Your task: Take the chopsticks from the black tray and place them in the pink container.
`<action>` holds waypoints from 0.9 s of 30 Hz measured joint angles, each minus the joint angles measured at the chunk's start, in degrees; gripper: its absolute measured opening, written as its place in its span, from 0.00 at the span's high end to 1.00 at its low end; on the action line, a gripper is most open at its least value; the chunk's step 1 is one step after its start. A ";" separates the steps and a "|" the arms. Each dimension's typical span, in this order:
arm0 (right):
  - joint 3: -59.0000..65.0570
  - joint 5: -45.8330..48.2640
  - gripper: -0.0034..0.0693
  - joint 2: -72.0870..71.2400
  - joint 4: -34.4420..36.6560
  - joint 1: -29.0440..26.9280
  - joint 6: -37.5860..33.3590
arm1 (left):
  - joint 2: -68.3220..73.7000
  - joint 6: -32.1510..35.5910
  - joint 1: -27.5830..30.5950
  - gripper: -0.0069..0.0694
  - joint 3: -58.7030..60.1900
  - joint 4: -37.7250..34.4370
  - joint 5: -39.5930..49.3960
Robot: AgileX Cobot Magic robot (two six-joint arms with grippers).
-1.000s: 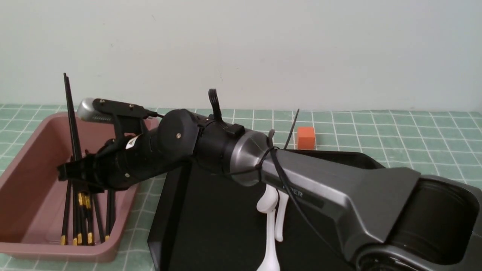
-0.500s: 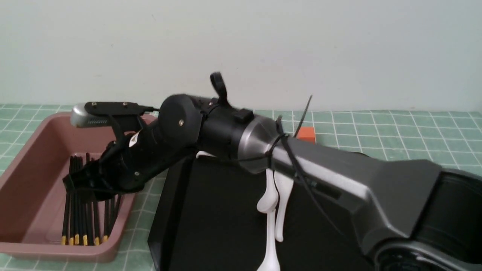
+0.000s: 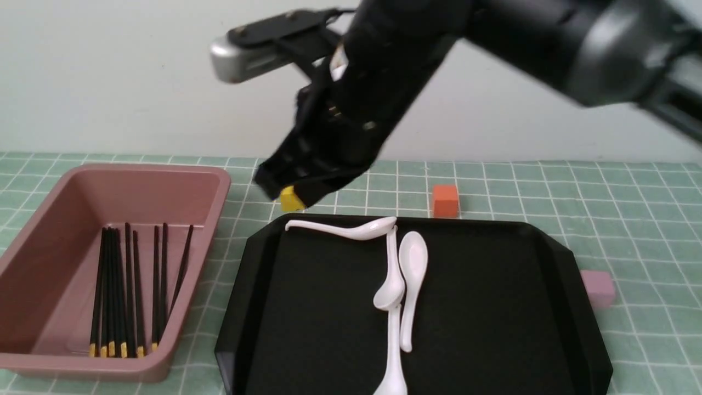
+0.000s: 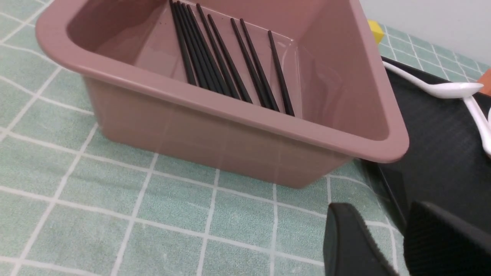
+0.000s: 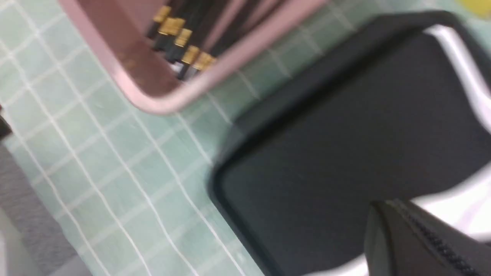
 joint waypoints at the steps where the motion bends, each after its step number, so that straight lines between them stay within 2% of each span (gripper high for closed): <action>1: 1.40 0.01 0.97 -1.58 -0.58 0.00 0.20 | 0.00 0.00 0.00 0.60 0.00 0.00 0.00; 10: 31.21 0.20 0.97 -32.18 -3.67 0.00 1.99 | 0.00 0.00 0.00 0.60 0.00 0.02 0.00; 13: 41.90 -3.62 0.97 -43.71 -4.30 0.00 2.45 | 0.00 0.00 0.00 0.60 0.00 0.02 0.00; 21: 78.36 -34.16 0.97 -79.85 -5.42 0.00 3.47 | 0.00 0.00 0.00 0.60 0.00 0.02 0.00; 24: 88.97 -40.82 0.97 -89.78 -5.48 0.00 3.46 | 0.00 0.00 0.00 0.60 0.00 0.02 0.00; 27: 94.56 -45.68 0.96 -95.36 -5.53 0.00 3.65 | 0.00 0.00 0.00 0.60 0.00 0.02 0.00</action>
